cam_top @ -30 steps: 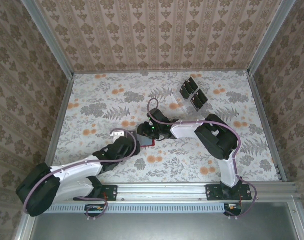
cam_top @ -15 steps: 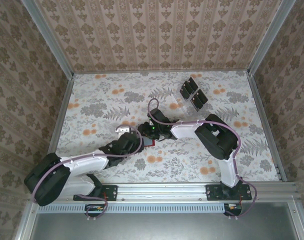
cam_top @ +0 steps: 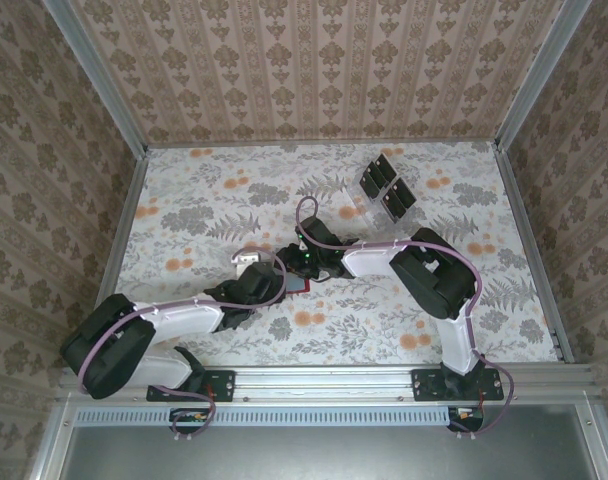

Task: Put the credit cards into the card holder
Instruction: Flip over the card slot on the card holder.

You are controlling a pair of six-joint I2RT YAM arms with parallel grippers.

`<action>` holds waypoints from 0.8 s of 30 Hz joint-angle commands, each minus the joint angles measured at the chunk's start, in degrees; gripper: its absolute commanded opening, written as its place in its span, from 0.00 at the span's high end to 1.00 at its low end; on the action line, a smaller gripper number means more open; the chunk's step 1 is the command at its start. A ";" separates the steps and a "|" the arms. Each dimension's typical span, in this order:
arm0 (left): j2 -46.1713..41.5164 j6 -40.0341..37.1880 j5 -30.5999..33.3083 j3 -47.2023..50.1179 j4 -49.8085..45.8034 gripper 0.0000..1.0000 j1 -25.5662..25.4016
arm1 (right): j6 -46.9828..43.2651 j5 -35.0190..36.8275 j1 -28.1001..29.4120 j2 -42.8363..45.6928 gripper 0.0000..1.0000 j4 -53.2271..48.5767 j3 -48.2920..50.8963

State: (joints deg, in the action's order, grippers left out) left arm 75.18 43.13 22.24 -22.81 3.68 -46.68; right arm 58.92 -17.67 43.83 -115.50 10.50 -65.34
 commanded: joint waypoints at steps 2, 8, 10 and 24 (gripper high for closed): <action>0.84 2.83 2.28 0.20 -3.52 0.00 0.80 | -1.05 -0.90 -1.05 1.58 0.58 -4.63 2.06; 1.38 3.84 2.02 1.12 -3.38 0.00 1.14 | -3.68 0.69 -2.17 5.39 0.56 -6.53 2.31; 1.62 4.01 2.02 1.35 -3.25 0.00 1.19 | -4.09 0.97 -2.27 5.42 0.56 -7.13 2.32; -1.38 2.16 0.19 3.21 -0.23 0.00 1.50 | -3.38 0.09 -1.87 3.05 0.56 -5.94 1.99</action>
State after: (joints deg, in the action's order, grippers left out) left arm 74.76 45.41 23.11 -21.69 5.65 -46.35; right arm 55.70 -17.41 41.63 -111.90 5.58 -63.35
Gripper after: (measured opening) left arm 0.997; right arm 0.444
